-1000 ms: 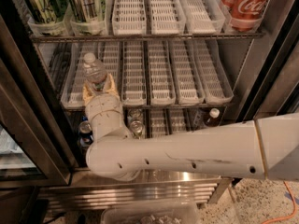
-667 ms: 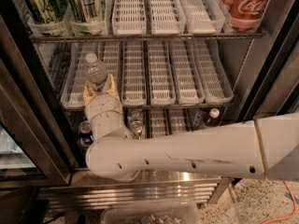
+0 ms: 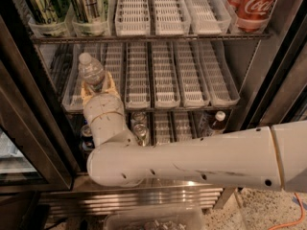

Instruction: Pick water bottle from middle shelf of fridge

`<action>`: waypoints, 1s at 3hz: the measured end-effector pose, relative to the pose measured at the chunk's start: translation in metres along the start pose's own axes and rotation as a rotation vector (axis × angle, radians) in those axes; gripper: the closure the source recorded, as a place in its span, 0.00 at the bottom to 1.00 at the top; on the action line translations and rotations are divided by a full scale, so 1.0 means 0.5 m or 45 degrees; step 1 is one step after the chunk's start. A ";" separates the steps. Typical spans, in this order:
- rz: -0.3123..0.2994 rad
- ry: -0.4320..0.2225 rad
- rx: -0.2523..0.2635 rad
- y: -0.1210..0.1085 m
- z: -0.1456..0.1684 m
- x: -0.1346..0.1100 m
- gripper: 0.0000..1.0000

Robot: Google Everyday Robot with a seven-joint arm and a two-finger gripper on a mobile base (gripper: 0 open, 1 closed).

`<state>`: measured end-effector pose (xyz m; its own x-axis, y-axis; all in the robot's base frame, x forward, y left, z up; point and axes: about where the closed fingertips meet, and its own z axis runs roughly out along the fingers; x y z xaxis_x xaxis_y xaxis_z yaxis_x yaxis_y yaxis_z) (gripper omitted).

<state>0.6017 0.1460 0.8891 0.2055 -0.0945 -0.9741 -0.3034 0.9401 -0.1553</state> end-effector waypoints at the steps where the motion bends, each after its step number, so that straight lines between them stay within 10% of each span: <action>1: 0.052 -0.088 0.001 0.004 -0.015 -0.057 1.00; 3: 0.084 -0.174 0.049 -0.020 -0.062 -0.121 1.00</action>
Offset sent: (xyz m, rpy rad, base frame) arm -0.0401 -0.0087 0.0633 0.1455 -0.1450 -0.0013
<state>0.5635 0.1320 0.9445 0.3122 0.0109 -0.9500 -0.2850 0.9550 -0.0827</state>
